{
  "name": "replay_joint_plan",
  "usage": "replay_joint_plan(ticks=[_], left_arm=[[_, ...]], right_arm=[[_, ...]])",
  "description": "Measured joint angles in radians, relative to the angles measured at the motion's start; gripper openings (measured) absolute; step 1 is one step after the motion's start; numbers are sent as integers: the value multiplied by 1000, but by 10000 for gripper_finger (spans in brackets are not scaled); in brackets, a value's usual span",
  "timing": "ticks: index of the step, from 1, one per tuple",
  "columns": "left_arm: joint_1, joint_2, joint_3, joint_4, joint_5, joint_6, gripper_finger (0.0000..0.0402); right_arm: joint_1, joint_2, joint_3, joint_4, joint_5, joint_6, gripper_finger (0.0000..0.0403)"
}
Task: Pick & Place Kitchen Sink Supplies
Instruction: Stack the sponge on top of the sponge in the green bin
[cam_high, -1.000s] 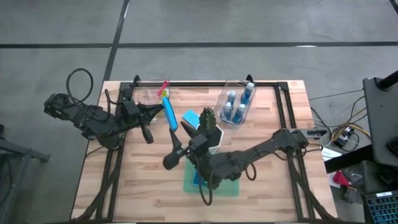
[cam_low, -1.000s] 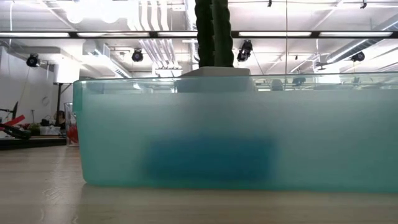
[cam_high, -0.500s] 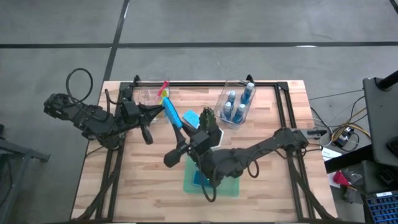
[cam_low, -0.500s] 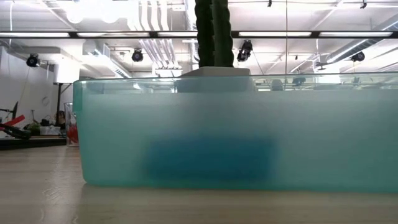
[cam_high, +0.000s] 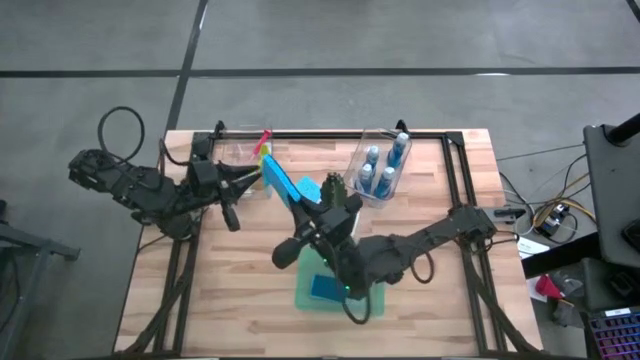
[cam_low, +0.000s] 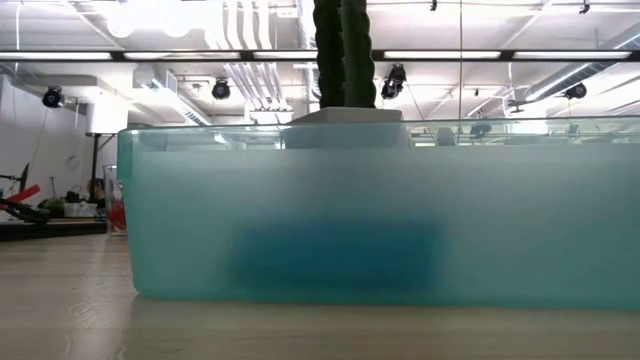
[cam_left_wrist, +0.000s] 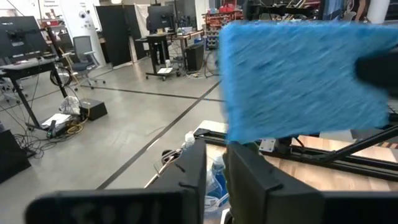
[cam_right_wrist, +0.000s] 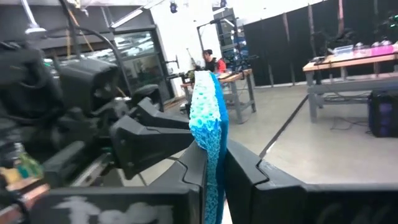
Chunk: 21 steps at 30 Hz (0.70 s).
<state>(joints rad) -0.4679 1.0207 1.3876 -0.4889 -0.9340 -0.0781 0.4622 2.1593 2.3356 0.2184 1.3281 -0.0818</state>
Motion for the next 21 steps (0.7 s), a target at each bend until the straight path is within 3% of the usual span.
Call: replay_joint_plan(ticks=[5, 11, 21], left_arm=[[0, -27, 0, 1, 9, 3, 106], [1, -51, 0, 10, 115, -2, 146], [1, -60, 0, 43, 247, -8, 163]], right_arm=[[44, -28, 0, -1, 4, 3, 33], [112, -66, 0, -2, 8, 74, 33], [225, -102, 0, -47, 9, 312, 33]])
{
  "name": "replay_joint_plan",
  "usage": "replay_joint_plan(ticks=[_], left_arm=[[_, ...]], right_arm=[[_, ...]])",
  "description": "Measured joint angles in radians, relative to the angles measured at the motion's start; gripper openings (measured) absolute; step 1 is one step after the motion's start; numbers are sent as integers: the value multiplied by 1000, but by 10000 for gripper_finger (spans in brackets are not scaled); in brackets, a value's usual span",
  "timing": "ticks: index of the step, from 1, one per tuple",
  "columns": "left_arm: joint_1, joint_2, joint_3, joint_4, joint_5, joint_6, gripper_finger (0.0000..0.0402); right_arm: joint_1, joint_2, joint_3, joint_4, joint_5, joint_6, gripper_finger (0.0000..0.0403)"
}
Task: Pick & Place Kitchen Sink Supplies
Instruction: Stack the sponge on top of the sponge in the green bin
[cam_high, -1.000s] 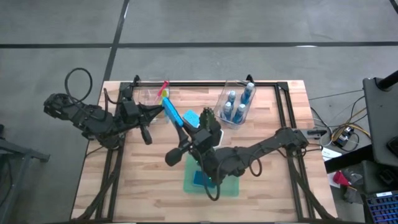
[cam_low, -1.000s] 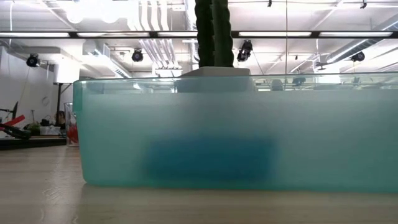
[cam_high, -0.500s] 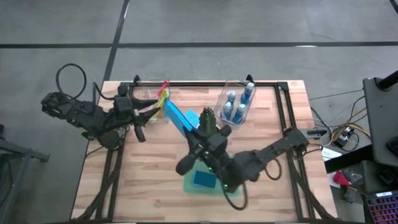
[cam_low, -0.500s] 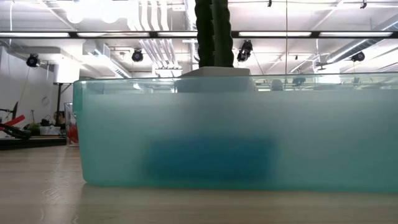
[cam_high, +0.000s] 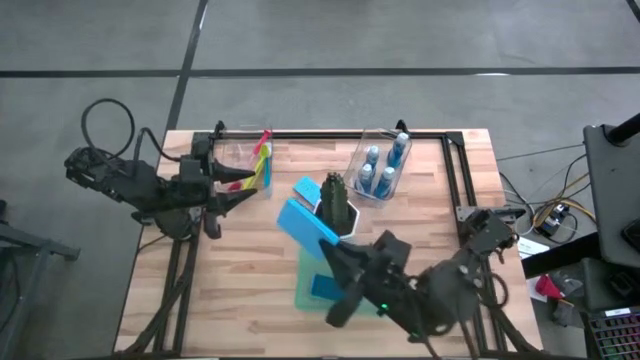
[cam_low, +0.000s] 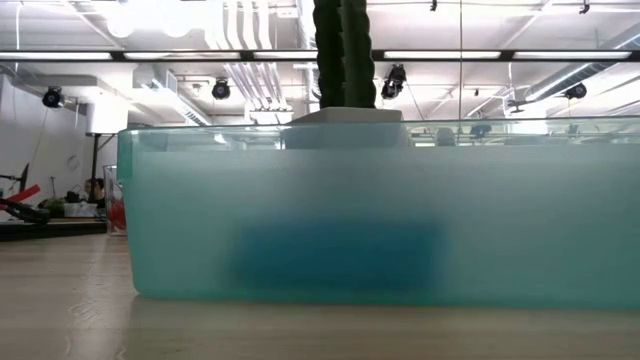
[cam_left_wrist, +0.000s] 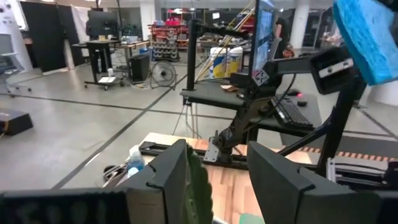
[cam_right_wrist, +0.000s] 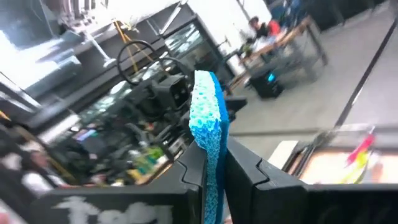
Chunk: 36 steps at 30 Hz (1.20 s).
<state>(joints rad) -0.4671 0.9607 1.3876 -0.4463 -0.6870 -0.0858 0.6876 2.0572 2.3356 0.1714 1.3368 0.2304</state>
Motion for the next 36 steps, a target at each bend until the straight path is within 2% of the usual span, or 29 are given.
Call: replay_joint_plan(ticks=[2, 5, 8, 10, 13, 15, 19, 25, 30, 33, 36], left_arm=[[0, 0, 0, 8, 18, 0, 163], [0, 0, 0, 12, 24, 2, 163], [0, -1, 0, 13, 32, 7, 163], [0, -2, 0, 13, 41, 7, 163], [0, -3, 0, 13, 43, 6, 163], [0, -3, 0, 12, 51, -3, 163], [-1, -3, 0, 11, 84, -43, 163], [-1, -3, 0, -1, 101, -75, 163], [0, -3, 0, -2, 113, -79, 163], [0, -2, 0, -2, 114, -80, 163], [0, -2, 0, -2, 114, -80, 163]], right_arm=[[15, -12, 0, -95, -3, 153, 33], [29, -31, 1, -355, -72, 515, 33], [27, -40, 1, -689, -266, 1005, 33], [21, -40, 0, -894, -391, 1257, 33], [21, -34, -3, -1148, -490, 1529, 33], [23, -33, -6, -1279, -521, 1641, 33], [24, -33, -17, -1403, -568, 1738, 33], [13, -33, -73, -1407, -639, 1720, 32], [-2, -34, -177, -1154, -672, 1637, 14], [-25, -34, -259, -888, -700, 1529, 12], [-58, -35, -340, -638, -779, 1381, 11]])
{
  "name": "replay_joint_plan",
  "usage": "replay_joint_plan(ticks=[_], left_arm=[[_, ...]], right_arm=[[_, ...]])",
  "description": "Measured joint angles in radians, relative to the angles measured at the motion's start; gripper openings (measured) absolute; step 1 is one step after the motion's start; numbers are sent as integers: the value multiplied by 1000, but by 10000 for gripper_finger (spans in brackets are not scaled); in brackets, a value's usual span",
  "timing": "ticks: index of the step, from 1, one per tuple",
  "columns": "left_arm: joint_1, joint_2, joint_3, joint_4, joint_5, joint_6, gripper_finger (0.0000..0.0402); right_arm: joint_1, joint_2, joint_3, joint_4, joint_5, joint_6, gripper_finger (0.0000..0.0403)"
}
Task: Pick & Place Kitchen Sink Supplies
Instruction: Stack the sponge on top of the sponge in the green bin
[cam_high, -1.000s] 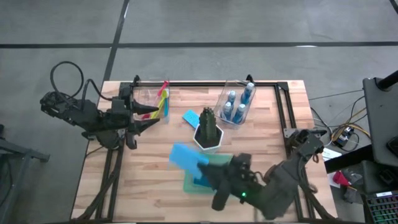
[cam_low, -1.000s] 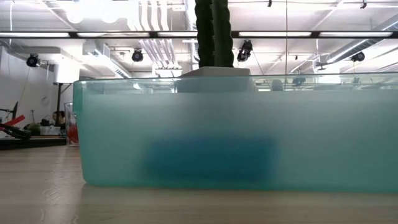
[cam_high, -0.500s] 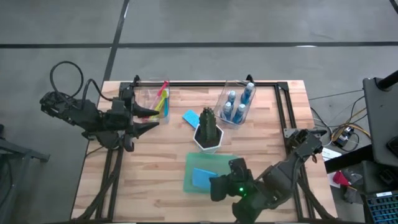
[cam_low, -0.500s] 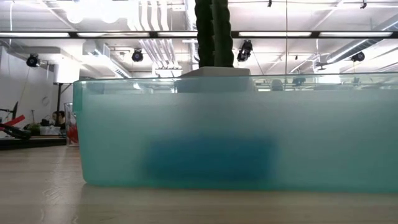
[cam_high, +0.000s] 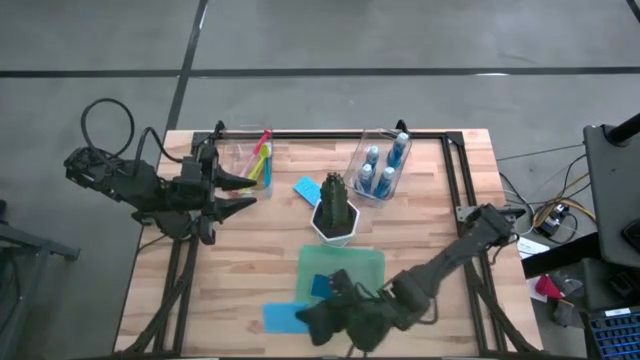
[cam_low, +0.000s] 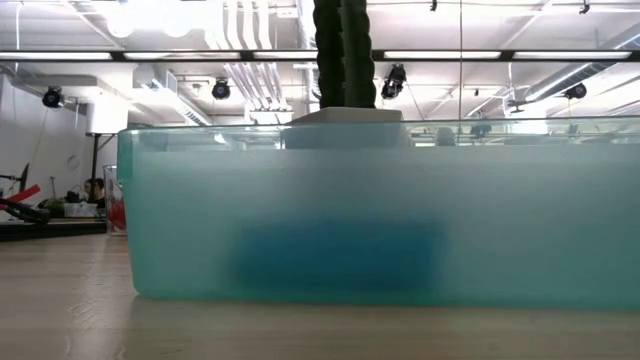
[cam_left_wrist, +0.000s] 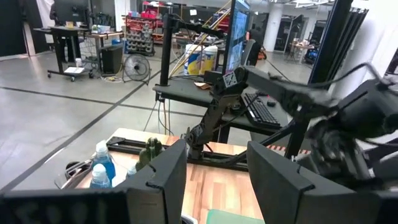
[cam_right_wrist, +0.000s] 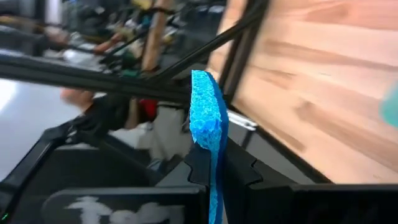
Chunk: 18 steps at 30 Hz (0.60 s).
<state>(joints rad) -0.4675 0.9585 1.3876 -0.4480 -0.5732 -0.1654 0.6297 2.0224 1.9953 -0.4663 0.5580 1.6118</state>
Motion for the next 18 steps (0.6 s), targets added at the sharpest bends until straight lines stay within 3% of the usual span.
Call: replay_joint_plan(ticks=[3, 10, 15, 18], left_arm=[[0, 0, 0, 0, 1, 0, 163], [0, 0, 0, -1, 16, -25, 163], [0, 0, 0, -2, 33, -54, 163], [0, 1, 0, -4, 36, -64, 163]], right_arm=[[-38, 0, -88, 173, -72, -69, 10], [-98, -14, -289, 369, -241, -78, 9], [-100, -77, -440, 432, -244, -20, 9], [-81, -142, -556, 444, -163, 55, 9]])
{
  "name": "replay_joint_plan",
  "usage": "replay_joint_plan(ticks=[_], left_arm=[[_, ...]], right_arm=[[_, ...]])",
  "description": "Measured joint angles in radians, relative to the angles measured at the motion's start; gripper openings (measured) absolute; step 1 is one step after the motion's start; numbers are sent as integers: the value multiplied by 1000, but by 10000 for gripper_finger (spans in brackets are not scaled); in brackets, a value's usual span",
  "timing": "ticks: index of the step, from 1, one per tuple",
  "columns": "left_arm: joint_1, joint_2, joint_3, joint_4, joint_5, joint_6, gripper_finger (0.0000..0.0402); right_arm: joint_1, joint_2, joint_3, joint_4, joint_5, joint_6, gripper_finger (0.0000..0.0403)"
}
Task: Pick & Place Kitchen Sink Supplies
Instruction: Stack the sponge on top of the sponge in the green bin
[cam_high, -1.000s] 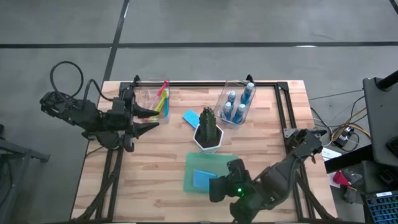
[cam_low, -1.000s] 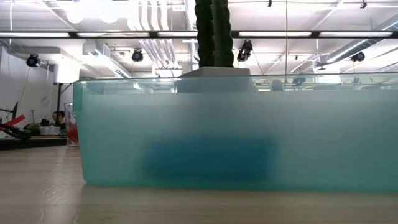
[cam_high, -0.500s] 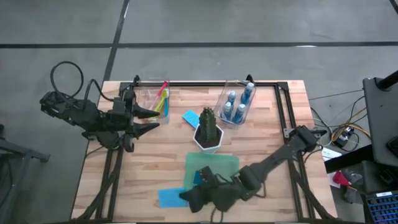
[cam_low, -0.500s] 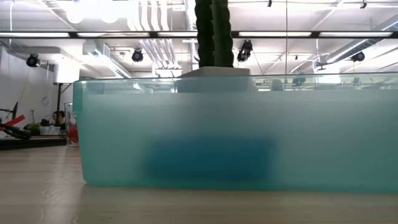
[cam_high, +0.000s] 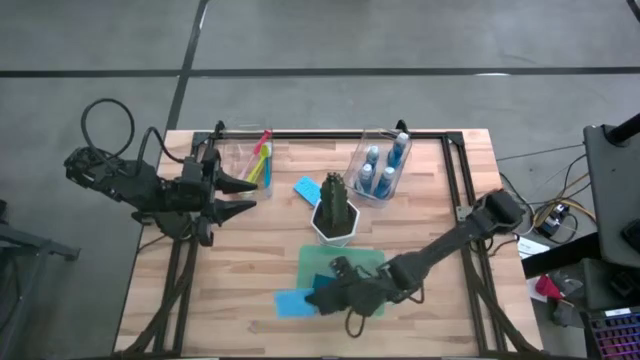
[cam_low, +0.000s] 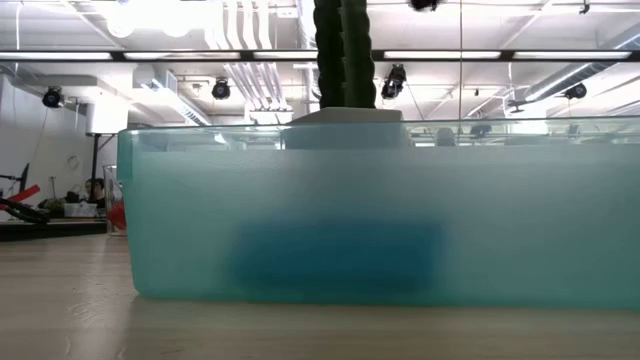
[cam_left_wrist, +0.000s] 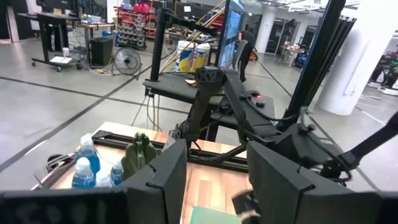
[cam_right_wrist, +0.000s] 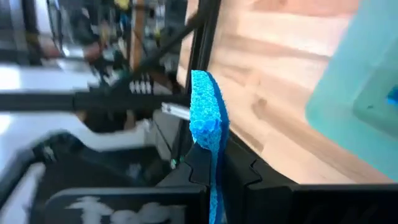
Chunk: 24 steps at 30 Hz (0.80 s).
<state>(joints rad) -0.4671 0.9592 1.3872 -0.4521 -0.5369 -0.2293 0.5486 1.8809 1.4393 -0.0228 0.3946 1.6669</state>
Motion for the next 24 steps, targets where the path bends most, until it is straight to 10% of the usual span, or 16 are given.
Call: replay_joint_plan(ticks=[24], left_arm=[[0, 6, -1, -14, 5, -8, 163]], right_arm=[[42, -147, -466, 166, 211, 379, 17]])
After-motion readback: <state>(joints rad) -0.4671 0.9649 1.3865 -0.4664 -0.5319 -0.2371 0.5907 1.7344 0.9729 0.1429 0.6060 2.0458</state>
